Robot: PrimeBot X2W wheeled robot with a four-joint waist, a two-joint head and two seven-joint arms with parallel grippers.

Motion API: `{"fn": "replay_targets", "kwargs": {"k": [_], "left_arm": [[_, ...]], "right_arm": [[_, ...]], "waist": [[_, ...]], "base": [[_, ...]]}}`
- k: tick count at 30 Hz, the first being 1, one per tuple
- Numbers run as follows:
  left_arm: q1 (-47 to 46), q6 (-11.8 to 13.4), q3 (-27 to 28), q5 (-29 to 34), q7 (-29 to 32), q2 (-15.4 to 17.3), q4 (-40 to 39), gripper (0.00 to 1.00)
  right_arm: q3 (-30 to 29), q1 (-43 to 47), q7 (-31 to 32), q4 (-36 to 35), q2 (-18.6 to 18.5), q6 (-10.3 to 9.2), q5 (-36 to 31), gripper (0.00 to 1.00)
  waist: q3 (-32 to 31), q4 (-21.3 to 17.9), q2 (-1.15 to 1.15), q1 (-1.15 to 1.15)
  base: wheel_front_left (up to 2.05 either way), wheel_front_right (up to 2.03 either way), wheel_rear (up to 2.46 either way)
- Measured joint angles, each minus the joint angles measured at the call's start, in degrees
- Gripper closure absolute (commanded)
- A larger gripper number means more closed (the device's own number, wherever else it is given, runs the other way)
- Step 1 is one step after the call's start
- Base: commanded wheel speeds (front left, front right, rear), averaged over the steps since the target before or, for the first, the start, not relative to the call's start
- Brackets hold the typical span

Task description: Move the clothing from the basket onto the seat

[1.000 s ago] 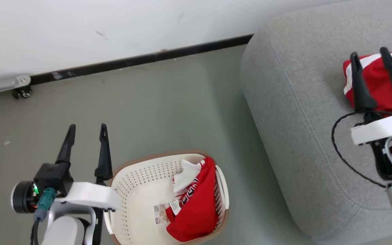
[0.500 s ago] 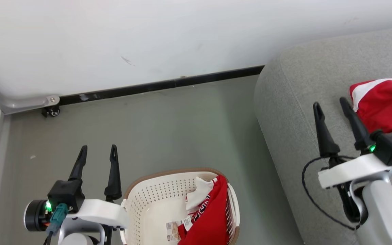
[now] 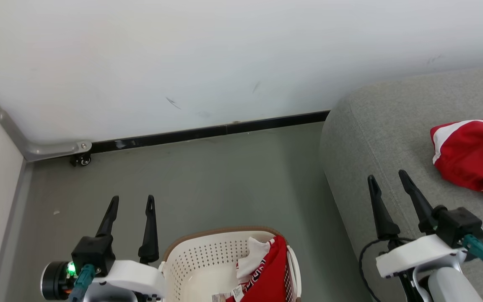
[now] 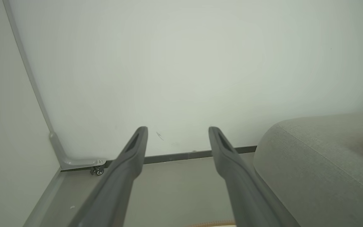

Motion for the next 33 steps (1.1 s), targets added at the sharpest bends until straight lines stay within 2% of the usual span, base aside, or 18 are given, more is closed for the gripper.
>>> {"fn": "replay_targets", "kwargs": {"k": [15,33], "left_arm": [[3.4,0.3,2.8,0.0,0.0,0.1,1.5,0.0],[3.4,0.5,4.5,-0.1,0.0,0.2,0.3,0.0]], "right_arm": [[-3.5,6.7,0.8,-3.1,1.8,0.0,-3.8,0.0],[-5.1,9.7,3.2,-8.6,3.1,0.0,-5.7,0.0]], "waist": [[-3.1,0.6,0.0,0.0],[-2.4,1.0,0.0,0.0]], "base": [[0.0,0.0,0.0],[0.0,0.0,0.0]]}}
